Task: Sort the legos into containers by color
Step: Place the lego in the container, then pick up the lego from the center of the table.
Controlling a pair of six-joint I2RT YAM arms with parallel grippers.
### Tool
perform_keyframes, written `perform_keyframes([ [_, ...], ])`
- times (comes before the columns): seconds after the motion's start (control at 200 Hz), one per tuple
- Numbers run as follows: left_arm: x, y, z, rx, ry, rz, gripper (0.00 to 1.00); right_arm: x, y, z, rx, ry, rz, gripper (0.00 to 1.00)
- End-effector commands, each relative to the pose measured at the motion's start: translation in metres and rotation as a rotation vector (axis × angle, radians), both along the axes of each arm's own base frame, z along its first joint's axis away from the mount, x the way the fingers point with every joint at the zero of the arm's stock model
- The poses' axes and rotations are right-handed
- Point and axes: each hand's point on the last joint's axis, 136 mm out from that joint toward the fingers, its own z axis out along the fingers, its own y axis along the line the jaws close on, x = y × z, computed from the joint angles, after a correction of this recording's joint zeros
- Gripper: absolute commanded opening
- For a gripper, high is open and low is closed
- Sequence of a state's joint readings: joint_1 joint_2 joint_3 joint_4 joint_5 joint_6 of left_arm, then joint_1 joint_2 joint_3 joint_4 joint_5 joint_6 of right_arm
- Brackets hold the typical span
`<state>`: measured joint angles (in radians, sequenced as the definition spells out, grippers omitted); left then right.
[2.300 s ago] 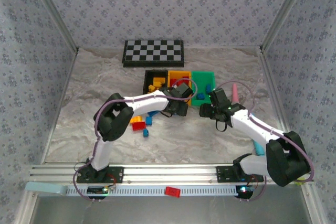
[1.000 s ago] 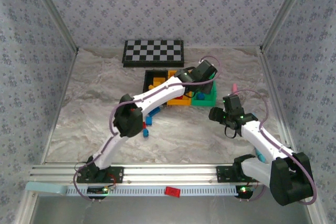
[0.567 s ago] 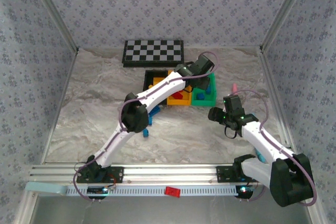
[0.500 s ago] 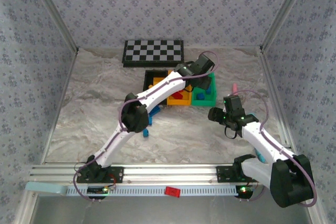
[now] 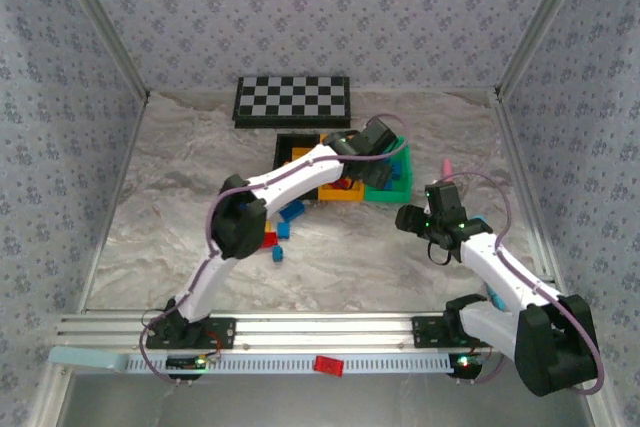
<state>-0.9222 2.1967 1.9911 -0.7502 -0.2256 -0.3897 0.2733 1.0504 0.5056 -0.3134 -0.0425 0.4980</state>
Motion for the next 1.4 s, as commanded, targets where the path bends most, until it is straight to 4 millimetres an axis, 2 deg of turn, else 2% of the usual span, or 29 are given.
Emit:
perform_keyframes([
  [0.0,0.002,0.025,0.049,-0.094,-0.115,0.059,0.82,-0.001,0.008,-0.002,-0.006,0.012,0.053,0.70],
  [0.3,-0.031,0.123,0.022,-0.080,-0.064,0.205,0.81,-0.001,0.042,-0.002,-0.050,0.041,0.166,0.70],
  [0.475,-0.046,0.161,0.005,-0.087,-0.031,0.276,0.81,0.002,0.074,0.007,-0.074,0.024,0.224,0.70],
  [0.585,-0.053,0.180,-0.006,-0.078,-0.010,0.308,0.81,0.008,0.085,0.009,-0.108,0.024,0.230,0.70],
  [0.77,-0.063,0.204,-0.019,-0.084,0.001,0.346,0.81,0.018,0.093,0.016,-0.108,0.022,0.232,0.70],
  [0.895,-0.066,0.215,-0.028,-0.096,0.024,0.365,0.81,0.020,0.109,0.023,-0.104,0.030,0.266,0.69],
  [1.114,-0.068,0.234,-0.040,-0.142,0.055,0.411,0.80,0.022,0.163,0.027,-0.098,0.029,0.333,0.70],
  [1.394,-0.072,0.259,-0.037,-0.200,0.049,0.467,0.80,0.026,0.242,0.023,-0.045,0.029,0.355,0.69],
])
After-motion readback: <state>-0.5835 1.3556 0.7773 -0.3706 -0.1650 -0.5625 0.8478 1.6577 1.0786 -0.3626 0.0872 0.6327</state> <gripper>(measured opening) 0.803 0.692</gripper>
